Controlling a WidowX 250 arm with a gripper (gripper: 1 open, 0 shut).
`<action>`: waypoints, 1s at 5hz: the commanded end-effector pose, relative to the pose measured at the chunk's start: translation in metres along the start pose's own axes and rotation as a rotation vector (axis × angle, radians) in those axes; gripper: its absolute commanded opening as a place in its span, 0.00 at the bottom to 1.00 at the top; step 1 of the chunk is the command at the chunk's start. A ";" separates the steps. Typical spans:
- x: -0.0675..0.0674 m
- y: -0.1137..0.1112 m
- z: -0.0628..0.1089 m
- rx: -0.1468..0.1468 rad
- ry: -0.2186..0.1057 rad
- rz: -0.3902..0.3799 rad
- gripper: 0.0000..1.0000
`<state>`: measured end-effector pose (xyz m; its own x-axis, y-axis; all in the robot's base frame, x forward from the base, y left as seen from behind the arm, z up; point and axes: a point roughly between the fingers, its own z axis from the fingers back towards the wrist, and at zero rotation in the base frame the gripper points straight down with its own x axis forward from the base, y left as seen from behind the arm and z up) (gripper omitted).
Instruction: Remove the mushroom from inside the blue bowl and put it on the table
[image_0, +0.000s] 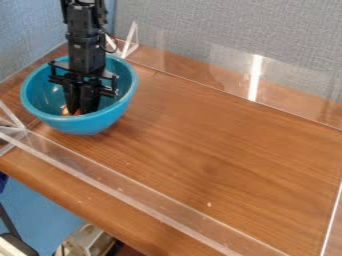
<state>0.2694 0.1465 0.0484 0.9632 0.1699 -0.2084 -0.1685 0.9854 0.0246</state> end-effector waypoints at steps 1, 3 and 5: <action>0.006 -0.002 0.011 0.017 -0.035 -0.007 0.00; 0.003 -0.004 0.022 0.019 -0.057 -0.007 0.00; -0.003 -0.009 0.044 0.021 -0.103 -0.011 0.00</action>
<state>0.2720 0.1378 0.0706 0.9716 0.1631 -0.1714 -0.1617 0.9866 0.0221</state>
